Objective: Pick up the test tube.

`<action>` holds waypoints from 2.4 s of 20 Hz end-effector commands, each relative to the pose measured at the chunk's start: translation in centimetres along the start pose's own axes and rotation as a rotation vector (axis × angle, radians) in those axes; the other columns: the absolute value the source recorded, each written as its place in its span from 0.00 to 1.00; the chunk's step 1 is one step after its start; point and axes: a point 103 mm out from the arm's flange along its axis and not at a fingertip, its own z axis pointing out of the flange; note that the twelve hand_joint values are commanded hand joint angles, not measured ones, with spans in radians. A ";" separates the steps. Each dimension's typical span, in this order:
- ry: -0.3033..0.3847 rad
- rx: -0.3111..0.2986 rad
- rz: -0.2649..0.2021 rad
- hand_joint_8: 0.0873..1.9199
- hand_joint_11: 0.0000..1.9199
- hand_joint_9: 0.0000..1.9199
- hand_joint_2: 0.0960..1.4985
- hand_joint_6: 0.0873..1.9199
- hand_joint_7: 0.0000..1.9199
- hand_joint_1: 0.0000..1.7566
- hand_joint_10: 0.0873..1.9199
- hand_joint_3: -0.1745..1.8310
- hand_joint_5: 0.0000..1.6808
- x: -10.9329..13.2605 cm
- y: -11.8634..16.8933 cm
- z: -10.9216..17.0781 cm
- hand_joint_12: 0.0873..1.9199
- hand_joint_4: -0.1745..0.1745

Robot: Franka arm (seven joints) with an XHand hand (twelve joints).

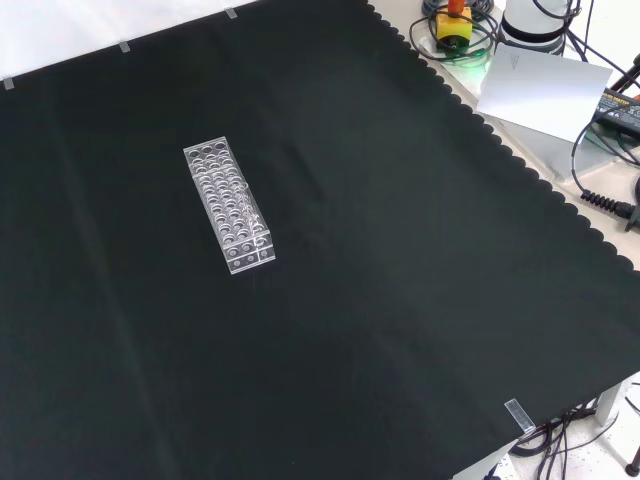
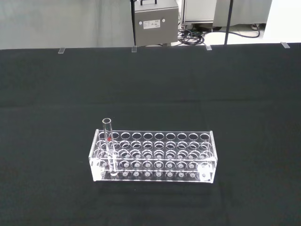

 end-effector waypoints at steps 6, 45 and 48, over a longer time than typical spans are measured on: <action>-0.002 -0.002 0.002 0.00 0.00 0.02 0.56 0.00 0.02 0.25 0.00 0.25 0.00 0.1 0.4 0.0 0.35 0.47; -0.107 0.434 -0.139 0.15 0.00 0.00 0.62 0.00 0.00 0.27 0.16 0.17 0.01 5.8 21.7 16.7 0.51 0.45; -0.130 0.455 -0.151 0.16 0.00 0.00 0.62 0.00 0.00 0.27 0.16 0.17 0.01 6.4 22.7 18.4 0.51 0.45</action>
